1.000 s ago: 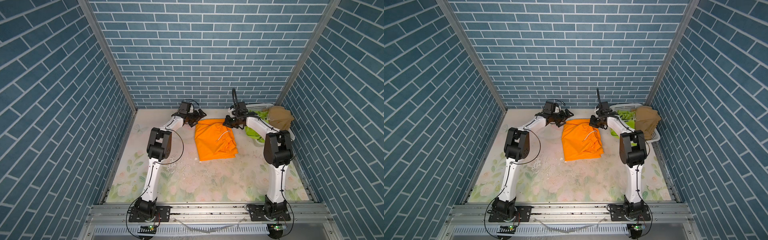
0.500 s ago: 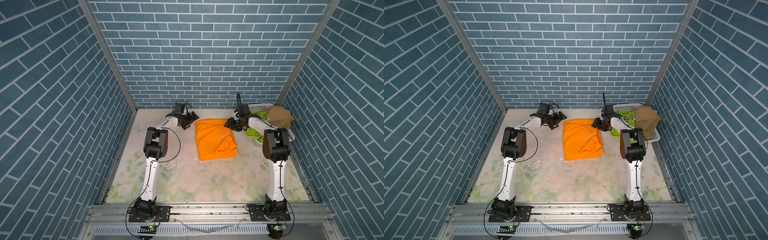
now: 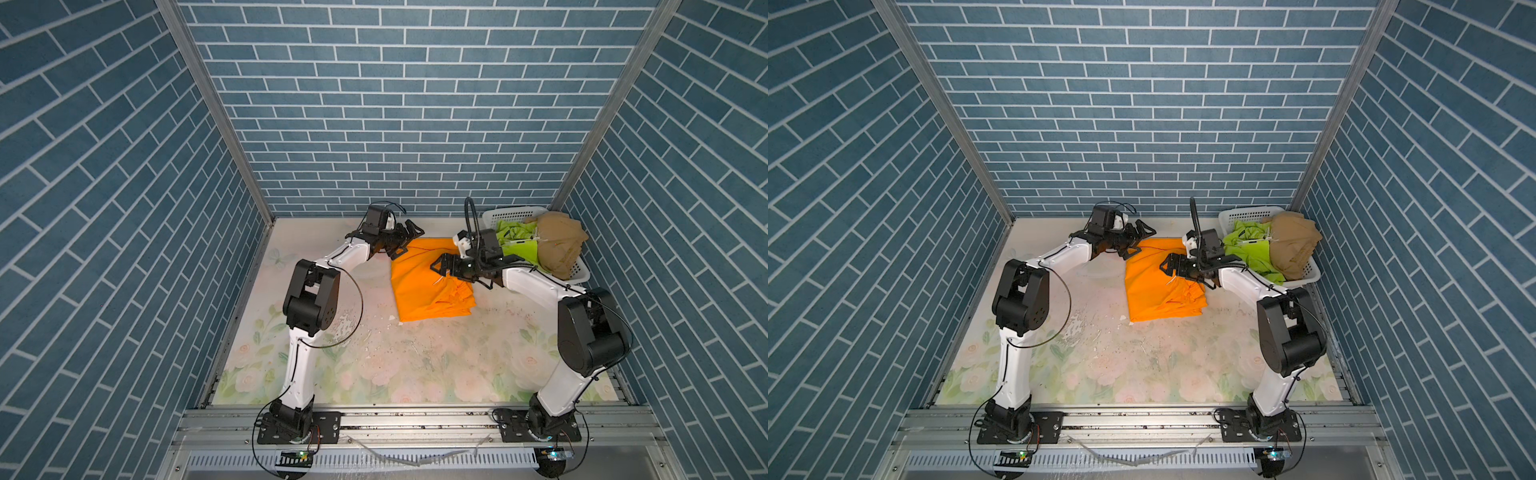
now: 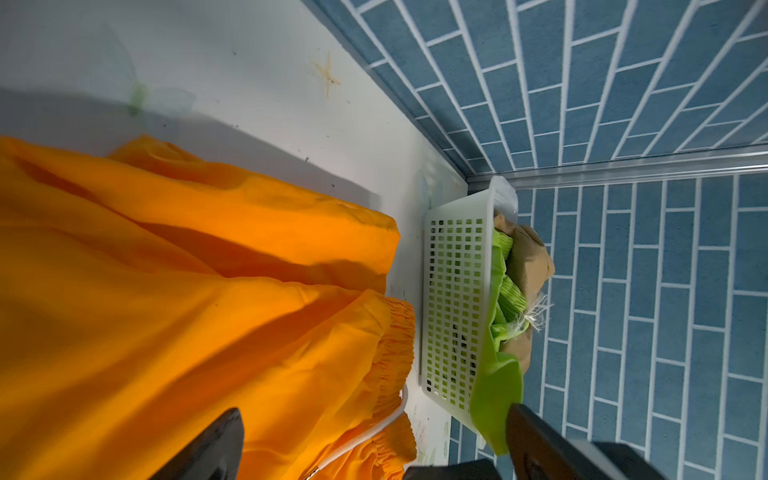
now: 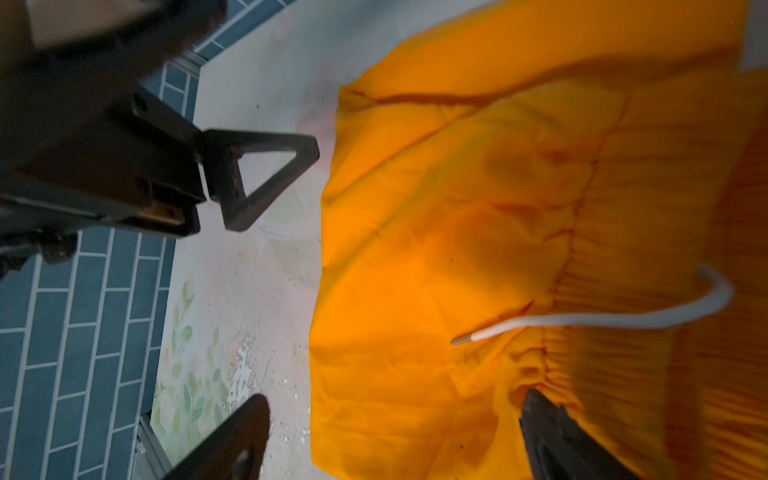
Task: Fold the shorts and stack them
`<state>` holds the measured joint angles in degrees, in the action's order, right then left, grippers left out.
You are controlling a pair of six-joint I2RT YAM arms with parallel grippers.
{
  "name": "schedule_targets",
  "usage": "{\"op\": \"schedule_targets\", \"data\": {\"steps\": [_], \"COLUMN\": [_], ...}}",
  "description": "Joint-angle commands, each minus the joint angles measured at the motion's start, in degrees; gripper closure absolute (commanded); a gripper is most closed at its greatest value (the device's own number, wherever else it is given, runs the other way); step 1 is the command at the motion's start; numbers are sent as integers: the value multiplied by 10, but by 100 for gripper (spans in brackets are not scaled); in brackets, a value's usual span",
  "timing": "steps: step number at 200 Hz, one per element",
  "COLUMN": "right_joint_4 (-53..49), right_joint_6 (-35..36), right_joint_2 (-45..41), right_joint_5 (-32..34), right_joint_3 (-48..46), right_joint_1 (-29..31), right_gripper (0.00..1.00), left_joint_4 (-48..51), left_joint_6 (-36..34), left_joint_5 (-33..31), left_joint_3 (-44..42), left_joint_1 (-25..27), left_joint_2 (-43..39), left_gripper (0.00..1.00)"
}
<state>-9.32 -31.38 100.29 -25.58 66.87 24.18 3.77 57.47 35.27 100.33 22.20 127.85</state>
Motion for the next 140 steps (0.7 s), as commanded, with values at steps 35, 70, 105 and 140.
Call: {"op": "schedule_targets", "data": {"steps": [35,70,105,140], "right_joint_4": [41,46,58,60], "right_joint_6": [-17,-11,-6,-6], "right_joint_2": [27,14,-5,-28], "right_joint_5": [-7,-11,-11,-22], "right_joint_3": [-49,-97,-162,-192], "right_joint_1": [-9,-27,-41,-49], "right_gripper": [4,4,4,3], "left_joint_4": [-10,14,49,72], "left_joint_6": [2,-19,-46,-60], "left_joint_5": [-8,-15,-31,-37], "left_joint_3": [18,27,46,66], "left_joint_1": [-3,-19,-39,-56], "left_joint_2": [76,110,129,142], "left_gripper": [0,0,0,0]}}
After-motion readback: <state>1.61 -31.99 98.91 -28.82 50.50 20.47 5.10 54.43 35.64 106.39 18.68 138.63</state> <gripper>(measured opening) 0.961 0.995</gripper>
